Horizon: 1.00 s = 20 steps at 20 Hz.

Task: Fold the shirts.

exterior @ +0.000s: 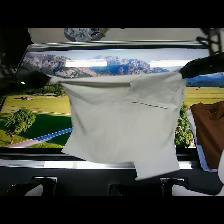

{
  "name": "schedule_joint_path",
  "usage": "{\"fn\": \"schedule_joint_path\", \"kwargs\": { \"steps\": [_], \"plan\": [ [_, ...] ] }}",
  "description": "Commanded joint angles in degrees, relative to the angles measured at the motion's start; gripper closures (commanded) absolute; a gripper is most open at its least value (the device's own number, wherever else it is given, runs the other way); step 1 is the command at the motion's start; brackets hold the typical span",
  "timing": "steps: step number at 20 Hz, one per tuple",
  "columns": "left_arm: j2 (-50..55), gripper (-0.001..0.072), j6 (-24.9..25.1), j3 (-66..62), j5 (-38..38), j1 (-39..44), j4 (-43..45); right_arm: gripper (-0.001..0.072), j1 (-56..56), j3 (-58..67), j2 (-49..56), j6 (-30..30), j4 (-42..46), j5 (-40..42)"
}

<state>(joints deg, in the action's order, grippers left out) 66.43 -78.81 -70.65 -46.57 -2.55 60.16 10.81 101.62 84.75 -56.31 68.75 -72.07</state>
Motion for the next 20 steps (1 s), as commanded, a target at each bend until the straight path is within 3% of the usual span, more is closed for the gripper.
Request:
{"fn": "schedule_joint_path", "kwargs": {
  "steps": [1,7,8,9,10,11,12,14,16,18,20],
  "plan": [
    [11.39,0.0675,0.96,3.72,11.69,0.85,-3.02,0.0659,-0.02,-1.53,10.08,-5.66,-6.10,6.16],
    [19.02,0.0672,0.79,0.98,11.06,0.83,-6.19,0.0650,-3.67,-1.51,17.94,-7.61,-8.24,9.05],
    [18.67,0.0612,0.81,0.44,9.64,0.63,-6.14,0.0513,-3.74,-1.40,17.73,-7.58,-8.72,8.96],
    [18.32,0.0471,0.81,-0.81,6.47,-0.11,-6.10,0.0304,-3.34,-0.79,17.03,-7.34,-8.94,7.32],
    [17.97,0.0265,0.81,-2.71,1.64,-1.46,-6.10,0.0187,-2.43,0.50,15.85,-5.09,-8.13,3.41],
    [17.64,0.0139,0.81,-5.09,-4.74,-3.48,-5.99,0.0188,-1.33,1.90,14.47,-1.31,-5.70,-1.77],
    [17.51,0.0141,0.81,-7.08,-11.56,-5.73,-5.95,0.0191,-0.09,2.47,12.48,1.46,-0.72,-7.61],
    [17.51,0.0151,-0.15,-8.55,-25.97,-10.34,-3.54,0.0206,2.25,2.32,9.40,1.51,12.26,-20.50],
    [17.51,0.0257,-4.09,-5.77,-37.09,-13.33,5.20,0.0216,6.40,-0.76,7.28,-1.46,9.14,-27.19],
    [16.70,0.0256,-3.45,0.74,-41.07,-14.60,8.48,0.0216,8.61,-8.11,3.87,-1.20,4.98,-28.06],
    [15.17,0.0255,-3.15,8.70,-39.78,-14.82,8.13,0.0217,8.68,-17.35,-0.59,-0.20,5.31,-25.99]
  ]
}}
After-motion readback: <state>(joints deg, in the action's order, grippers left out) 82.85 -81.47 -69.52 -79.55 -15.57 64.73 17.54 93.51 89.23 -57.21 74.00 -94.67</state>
